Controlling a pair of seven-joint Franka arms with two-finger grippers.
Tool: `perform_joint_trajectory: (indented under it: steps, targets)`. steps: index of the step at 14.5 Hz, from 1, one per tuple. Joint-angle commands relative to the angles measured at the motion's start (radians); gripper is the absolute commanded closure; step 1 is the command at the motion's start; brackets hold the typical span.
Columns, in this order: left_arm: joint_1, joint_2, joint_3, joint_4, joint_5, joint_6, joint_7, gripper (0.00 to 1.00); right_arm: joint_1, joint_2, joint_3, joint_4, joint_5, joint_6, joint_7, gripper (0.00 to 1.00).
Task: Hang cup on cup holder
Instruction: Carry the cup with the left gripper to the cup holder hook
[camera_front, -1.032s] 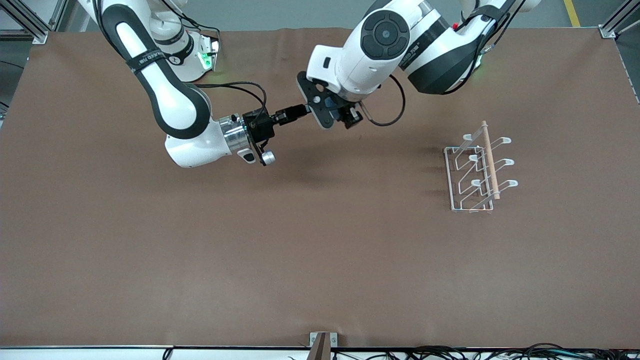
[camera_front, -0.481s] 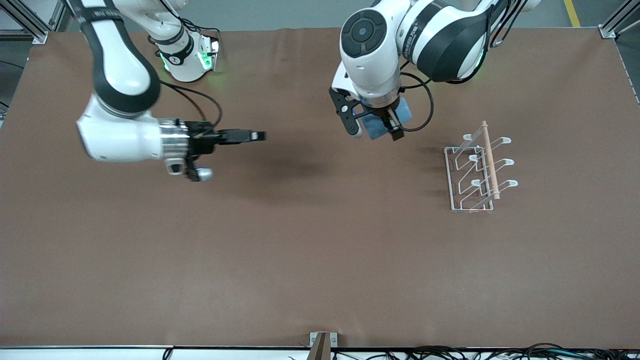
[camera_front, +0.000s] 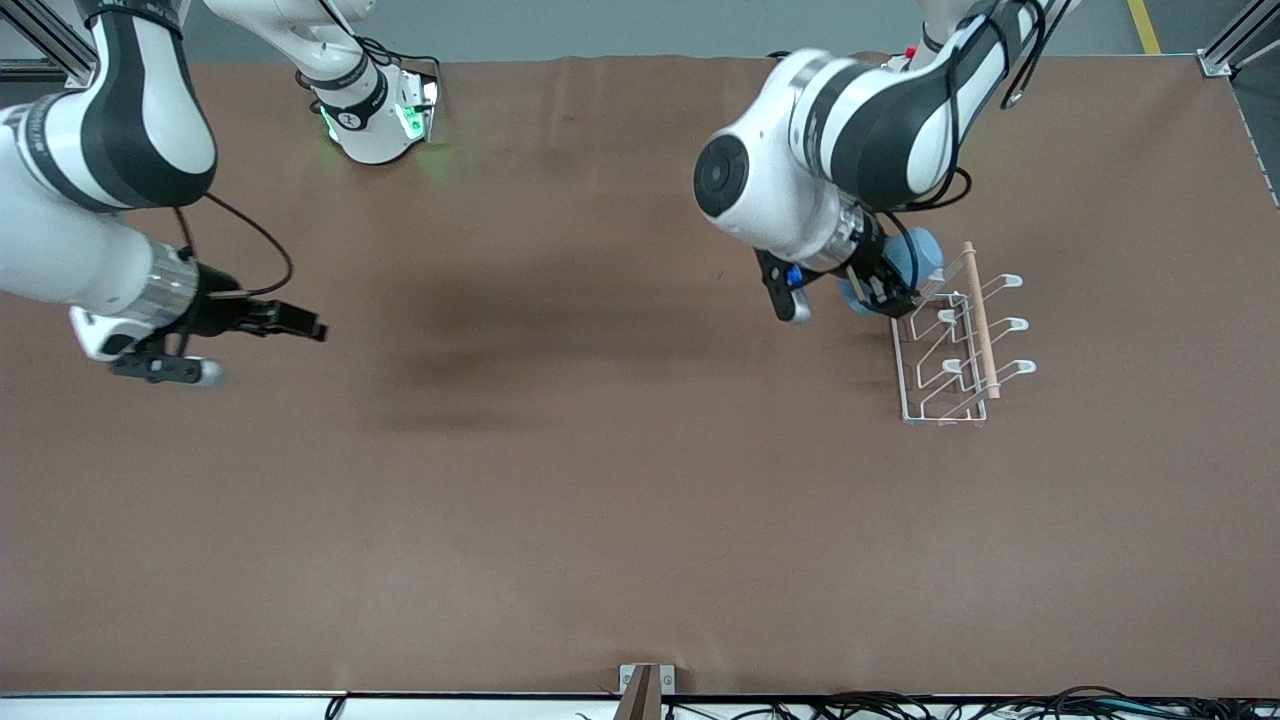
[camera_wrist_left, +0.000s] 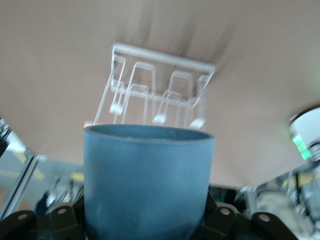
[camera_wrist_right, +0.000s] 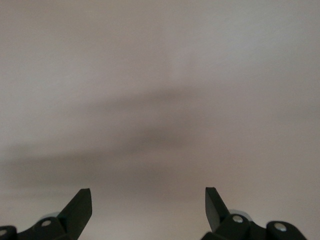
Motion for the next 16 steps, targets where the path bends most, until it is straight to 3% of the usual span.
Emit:
perform_joint_trajectory:
  steps: [1,3,5,8,11,16]
  targets:
    - [0.028,0.055,-0.006,-0.065,0.166,-0.016,0.039,1.0,-0.043,-0.011,-0.003,0.09,-0.169,-0.019,-0.033,0.0]
    - [0.036,0.08,-0.004,-0.108,0.256,-0.017,0.04,0.99,-0.043,-0.02,-0.045,0.158,-0.234,-0.04,-0.124,0.0]
    - [0.047,0.138,-0.001,-0.108,0.345,-0.022,0.048,0.99,-0.032,-0.019,-0.096,0.263,-0.222,-0.133,-0.212,0.0]
    - [0.044,0.226,0.003,-0.108,0.442,-0.112,0.069,0.96,-0.025,-0.025,-0.099,0.382,-0.219,-0.272,-0.191,0.0]
    - [0.044,0.302,0.005,-0.11,0.485,-0.155,0.071,0.94,-0.023,-0.1,-0.098,0.333,-0.216,-0.275,-0.119,0.0]
    - [0.041,0.376,0.031,-0.11,0.562,-0.156,0.069,0.93,-0.026,-0.099,-0.096,0.333,-0.212,-0.283,-0.114,0.0]
